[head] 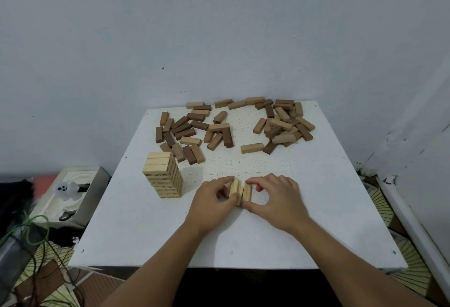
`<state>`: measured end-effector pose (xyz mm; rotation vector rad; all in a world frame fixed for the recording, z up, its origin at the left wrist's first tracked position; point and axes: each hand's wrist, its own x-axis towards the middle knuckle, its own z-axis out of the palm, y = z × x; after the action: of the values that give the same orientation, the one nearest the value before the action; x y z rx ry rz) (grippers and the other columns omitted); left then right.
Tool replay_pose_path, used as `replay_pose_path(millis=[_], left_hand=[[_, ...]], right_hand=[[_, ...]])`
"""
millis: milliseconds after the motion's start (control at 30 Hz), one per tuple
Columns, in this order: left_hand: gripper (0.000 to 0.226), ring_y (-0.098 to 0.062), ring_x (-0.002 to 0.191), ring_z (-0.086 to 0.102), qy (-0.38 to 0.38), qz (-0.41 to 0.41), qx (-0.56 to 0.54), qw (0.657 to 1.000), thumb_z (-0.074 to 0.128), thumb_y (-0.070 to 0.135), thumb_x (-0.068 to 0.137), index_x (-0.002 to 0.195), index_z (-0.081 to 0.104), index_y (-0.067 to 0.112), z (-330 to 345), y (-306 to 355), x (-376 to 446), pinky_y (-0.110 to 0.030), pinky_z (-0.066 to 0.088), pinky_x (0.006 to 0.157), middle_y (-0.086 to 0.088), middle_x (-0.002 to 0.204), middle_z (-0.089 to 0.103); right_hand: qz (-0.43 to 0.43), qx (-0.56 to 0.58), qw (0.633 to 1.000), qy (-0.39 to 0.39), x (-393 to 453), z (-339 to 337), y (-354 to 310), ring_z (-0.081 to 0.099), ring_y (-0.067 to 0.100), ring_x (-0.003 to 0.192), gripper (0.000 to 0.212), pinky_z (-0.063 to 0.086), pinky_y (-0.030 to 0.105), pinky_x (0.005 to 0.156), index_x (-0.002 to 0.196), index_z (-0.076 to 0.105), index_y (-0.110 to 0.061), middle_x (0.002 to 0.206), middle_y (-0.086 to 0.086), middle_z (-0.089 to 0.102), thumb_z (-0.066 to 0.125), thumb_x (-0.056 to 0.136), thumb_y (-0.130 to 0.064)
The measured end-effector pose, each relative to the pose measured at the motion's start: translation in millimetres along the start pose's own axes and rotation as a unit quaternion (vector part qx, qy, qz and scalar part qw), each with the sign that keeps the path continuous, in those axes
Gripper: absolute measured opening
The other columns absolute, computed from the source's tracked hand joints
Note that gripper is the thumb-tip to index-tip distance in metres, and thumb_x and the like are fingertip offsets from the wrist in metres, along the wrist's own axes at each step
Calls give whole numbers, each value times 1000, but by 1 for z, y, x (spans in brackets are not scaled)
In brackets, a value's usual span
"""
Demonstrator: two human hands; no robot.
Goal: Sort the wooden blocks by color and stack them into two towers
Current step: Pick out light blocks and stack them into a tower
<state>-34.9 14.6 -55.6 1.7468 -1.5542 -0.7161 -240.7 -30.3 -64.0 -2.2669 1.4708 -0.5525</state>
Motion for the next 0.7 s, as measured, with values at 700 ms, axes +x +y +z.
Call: replay_pose_path(millis=[700], left_hand=[[40,-7,81,62,-125,-74,-159,976,88,32,83,119,72,37,-19,2,12,-22,52,80,5,90,70]], right_hand=[[1,-23,999,-49,1,-1,0,36,2,112,74,18,33,115,140,47,-61,111,-24,42,44,74,-92]])
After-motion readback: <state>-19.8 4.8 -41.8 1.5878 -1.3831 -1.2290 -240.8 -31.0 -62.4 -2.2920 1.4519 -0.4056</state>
